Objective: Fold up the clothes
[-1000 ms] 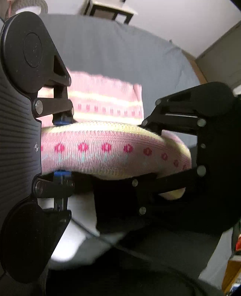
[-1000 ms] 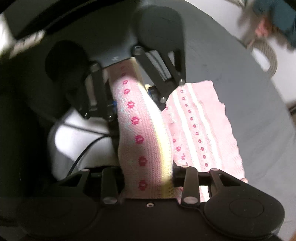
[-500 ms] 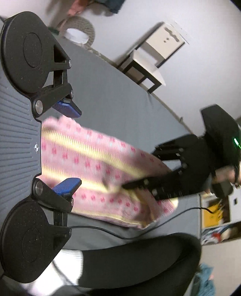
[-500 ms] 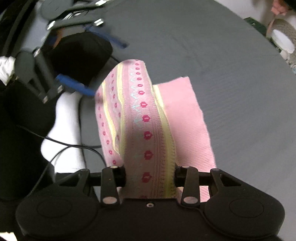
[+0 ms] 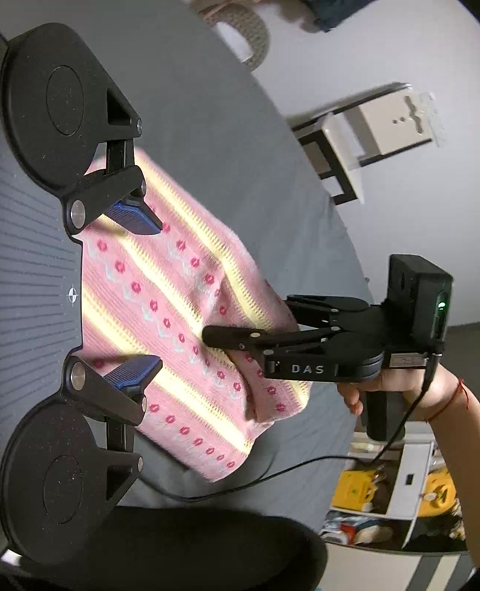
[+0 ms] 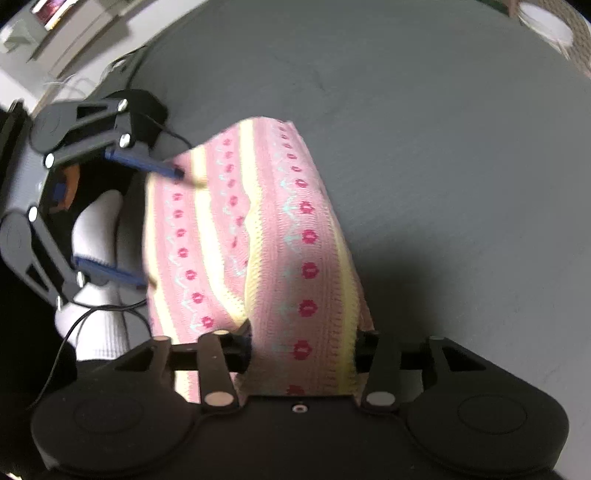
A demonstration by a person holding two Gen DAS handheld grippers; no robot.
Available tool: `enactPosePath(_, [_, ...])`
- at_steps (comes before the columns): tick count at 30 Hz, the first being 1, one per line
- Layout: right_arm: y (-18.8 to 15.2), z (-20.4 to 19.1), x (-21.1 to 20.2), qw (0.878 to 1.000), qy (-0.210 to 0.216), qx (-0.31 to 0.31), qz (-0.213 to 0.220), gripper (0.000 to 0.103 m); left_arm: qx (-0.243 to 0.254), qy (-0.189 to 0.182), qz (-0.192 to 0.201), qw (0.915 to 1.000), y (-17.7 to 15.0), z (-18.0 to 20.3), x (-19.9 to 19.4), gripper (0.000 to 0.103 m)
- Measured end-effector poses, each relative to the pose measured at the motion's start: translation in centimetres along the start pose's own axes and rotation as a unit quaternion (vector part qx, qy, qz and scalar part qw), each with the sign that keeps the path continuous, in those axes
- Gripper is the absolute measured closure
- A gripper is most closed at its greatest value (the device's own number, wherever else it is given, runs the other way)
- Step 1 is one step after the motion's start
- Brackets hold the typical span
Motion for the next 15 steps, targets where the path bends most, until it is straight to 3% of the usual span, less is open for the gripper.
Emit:
enactPosePath(4, [-1.1, 1.9, 0.0, 0.998, 0.012, 0.058, 0.006, 0.036, -0.049, -0.018, -0.005, 0.9986, -0.5, -0.4, 1.9, 0.029])
enactPosePath(5, [-1.7, 2.6, -0.4, 0.996, 0.021, 0.081, 0.013, 0.035, -0.061, -0.019, -0.006, 0.9980, -0.6, -0.5, 2.2, 0.022])
enactPosePath(7, [-3.4, 4.0, -1.6, 0.987, 0.058, 0.146, 0.041, 0.035, -0.075, -0.016, -0.005, 0.9971, -1.2, -0.7, 3.0, 0.020])
enactPosePath(9, [-5.5, 5.0, -2.7, 0.966, 0.103, 0.222, 0.084, 0.035, -0.078, -0.018, -0.004, 0.9968, -1.8, -0.6, 2.9, 0.020])
enactPosePath(15, [-11.3, 5.7, -3.1, 0.907, 0.139, 0.345, 0.196, 0.025, -0.086, -0.021, -0.007, 0.9960, -3.2, 0.0, 2.1, 0.019])
Point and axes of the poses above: each gripper's, at about its wrist camera, not at the fingertips, and x roughly the way its jaws point, z to its right, y to its top, the point moved 3 cm from there along x, roughly the way its jaws point, and after that the axes turned 7 degrees about -y, right-handed, at the moved point
